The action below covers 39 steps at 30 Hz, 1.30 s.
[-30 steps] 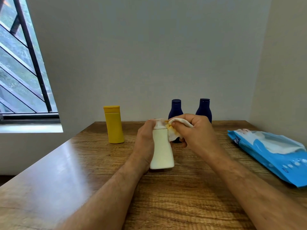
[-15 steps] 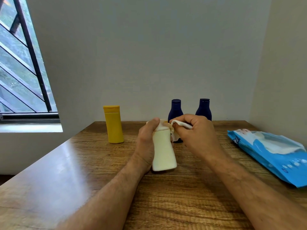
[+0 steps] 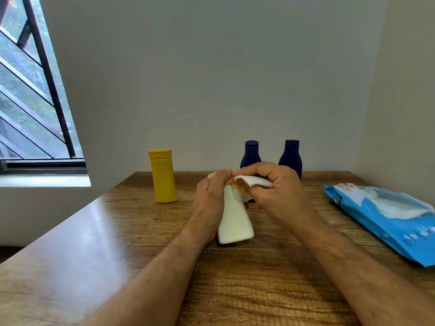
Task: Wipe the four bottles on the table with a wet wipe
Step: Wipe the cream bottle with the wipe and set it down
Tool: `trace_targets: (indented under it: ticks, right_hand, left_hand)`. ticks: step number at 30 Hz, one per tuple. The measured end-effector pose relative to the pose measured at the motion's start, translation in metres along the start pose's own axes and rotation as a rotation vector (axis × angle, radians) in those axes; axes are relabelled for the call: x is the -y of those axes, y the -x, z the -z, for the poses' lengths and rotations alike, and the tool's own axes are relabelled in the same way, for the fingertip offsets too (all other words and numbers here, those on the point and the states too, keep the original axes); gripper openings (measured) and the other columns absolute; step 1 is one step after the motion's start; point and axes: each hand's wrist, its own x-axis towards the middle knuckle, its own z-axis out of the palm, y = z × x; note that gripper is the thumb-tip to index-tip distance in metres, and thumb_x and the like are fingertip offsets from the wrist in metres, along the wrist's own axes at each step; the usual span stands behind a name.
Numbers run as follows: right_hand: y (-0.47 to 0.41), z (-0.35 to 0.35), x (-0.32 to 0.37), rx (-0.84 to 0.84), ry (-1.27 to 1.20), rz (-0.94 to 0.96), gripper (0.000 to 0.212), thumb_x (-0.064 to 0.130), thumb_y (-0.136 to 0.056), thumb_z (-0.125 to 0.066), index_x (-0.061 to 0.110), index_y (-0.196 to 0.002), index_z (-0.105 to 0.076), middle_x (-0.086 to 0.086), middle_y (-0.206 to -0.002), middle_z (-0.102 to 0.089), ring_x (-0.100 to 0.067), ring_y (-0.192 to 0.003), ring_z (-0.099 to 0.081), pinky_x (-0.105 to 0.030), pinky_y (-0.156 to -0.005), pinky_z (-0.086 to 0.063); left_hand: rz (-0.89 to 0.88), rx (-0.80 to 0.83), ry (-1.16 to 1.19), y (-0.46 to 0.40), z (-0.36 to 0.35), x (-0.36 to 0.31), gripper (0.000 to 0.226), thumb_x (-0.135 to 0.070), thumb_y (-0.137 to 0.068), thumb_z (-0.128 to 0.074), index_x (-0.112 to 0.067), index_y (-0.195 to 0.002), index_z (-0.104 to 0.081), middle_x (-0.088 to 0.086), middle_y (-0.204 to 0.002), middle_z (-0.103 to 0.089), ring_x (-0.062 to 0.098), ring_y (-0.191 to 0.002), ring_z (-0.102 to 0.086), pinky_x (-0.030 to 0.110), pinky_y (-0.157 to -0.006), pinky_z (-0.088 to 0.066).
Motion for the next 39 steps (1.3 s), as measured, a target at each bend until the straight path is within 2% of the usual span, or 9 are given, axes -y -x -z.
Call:
trace_targets:
  ticks: [4, 10, 16, 20, 22, 24, 29, 35, 39]
  right_hand:
    - [-0.003, 0.000, -0.007, -0.035, 0.038, -0.068, 0.018, 0.016, -0.091, -0.068, 0.028, -0.100, -0.075, 0.015, -0.097, -0.071, 0.003, -0.091, -0.063, -0.011, -0.071, -0.054]
    - [-0.006, 0.004, -0.014, -0.069, 0.101, -0.185, 0.014, 0.027, -0.091, -0.068, 0.031, -0.101, -0.076, 0.019, -0.088, -0.069, 0.013, -0.084, -0.060, -0.013, -0.063, -0.051]
    - [-0.010, 0.008, -0.013, -0.091, 0.097, -0.174, 0.017, 0.029, -0.091, -0.068, 0.030, -0.105, -0.076, 0.022, -0.091, -0.067, 0.014, -0.087, -0.058, -0.013, -0.060, -0.052]
    - [-0.009, 0.006, -0.012, -0.059, 0.085, -0.163, 0.017, 0.029, -0.091, -0.068, 0.029, -0.106, -0.076, 0.021, -0.090, -0.067, 0.016, -0.081, -0.059, -0.007, -0.054, -0.046]
    - [-0.008, 0.006, -0.011, -0.059, 0.084, -0.148, 0.017, 0.028, -0.091, -0.068, 0.029, -0.105, -0.076, 0.021, -0.089, -0.067, 0.014, -0.082, -0.059, -0.006, -0.054, -0.046]
    - [-0.007, 0.005, -0.011, -0.050, 0.078, -0.142, 0.016, 0.025, -0.091, -0.068, 0.029, -0.105, -0.076, 0.022, -0.091, -0.067, 0.014, -0.084, -0.059, -0.005, -0.054, -0.046]
    - [-0.006, 0.003, -0.012, -0.042, 0.055, -0.124, 0.019, 0.019, -0.091, -0.068, 0.029, -0.105, -0.076, 0.020, -0.097, -0.067, 0.012, -0.091, -0.058, -0.006, -0.058, -0.048]
    - [-0.006, 0.006, -0.007, -0.092, 0.008, -0.058, 0.021, 0.025, -0.088, -0.072, 0.027, -0.108, -0.075, 0.019, -0.101, -0.070, 0.009, -0.095, -0.062, -0.009, -0.062, -0.053]
    - [-0.004, 0.004, -0.006, -0.038, 0.096, -0.046, 0.019, 0.020, -0.086, -0.075, 0.033, -0.098, -0.072, 0.019, -0.092, -0.067, 0.009, -0.089, -0.060, -0.006, -0.062, -0.051]
  left_hand:
    - [-0.008, 0.021, 0.028, 0.000, -0.001, -0.003, 0.058, -0.063, -0.080, -0.056, -0.014, -0.106, -0.071, 0.020, -0.091, -0.072, 0.031, -0.072, -0.068, 0.039, -0.061, -0.055]
    - [0.024, -0.028, 0.393, 0.003, 0.001, -0.009, 0.041, -0.033, -0.092, -0.045, -0.006, -0.074, -0.070, 0.012, -0.069, -0.067, 0.024, -0.057, -0.062, 0.032, -0.060, -0.048]
    - [0.006, -0.157, 0.642, -0.007, 0.009, -0.018, 0.028, -0.010, -0.096, -0.043, -0.014, -0.123, -0.049, 0.019, -0.093, -0.072, 0.030, -0.089, -0.068, 0.046, -0.087, -0.056]
    - [0.000, -0.292, 0.589, -0.015, 0.008, -0.013, 0.043, -0.011, -0.100, -0.053, -0.019, -0.139, -0.039, 0.017, -0.128, -0.062, 0.031, -0.109, -0.066, 0.046, -0.077, -0.060]
    - [-0.027, -0.321, 0.520, -0.014, 0.006, -0.012, 0.038, -0.014, -0.103, -0.051, -0.030, -0.136, -0.042, 0.006, -0.127, -0.058, 0.026, -0.107, -0.065, 0.043, -0.072, -0.061]
    - [-0.047, -0.270, 0.409, -0.011, 0.003, -0.012, 0.022, -0.024, -0.106, -0.045, -0.035, -0.124, -0.050, 0.003, -0.122, -0.060, 0.026, -0.105, -0.066, 0.051, -0.082, -0.060]
    - [-0.007, -0.128, 0.232, -0.003, -0.007, -0.010, 0.012, -0.034, -0.102, -0.051, -0.027, -0.110, -0.059, 0.005, -0.117, -0.065, 0.026, -0.101, -0.066, 0.059, -0.091, -0.055]
    - [0.085, -0.226, 0.345, -0.008, 0.001, -0.008, 0.016, -0.027, -0.104, -0.050, -0.024, -0.116, -0.060, 0.010, -0.111, -0.062, 0.020, -0.082, -0.063, 0.027, -0.050, -0.055]
    - [0.147, -0.302, 0.454, -0.009, 0.006, -0.010, 0.026, -0.030, -0.105, -0.047, -0.019, -0.122, -0.064, 0.015, -0.112, -0.063, 0.015, -0.064, -0.057, 0.019, -0.038, -0.046]
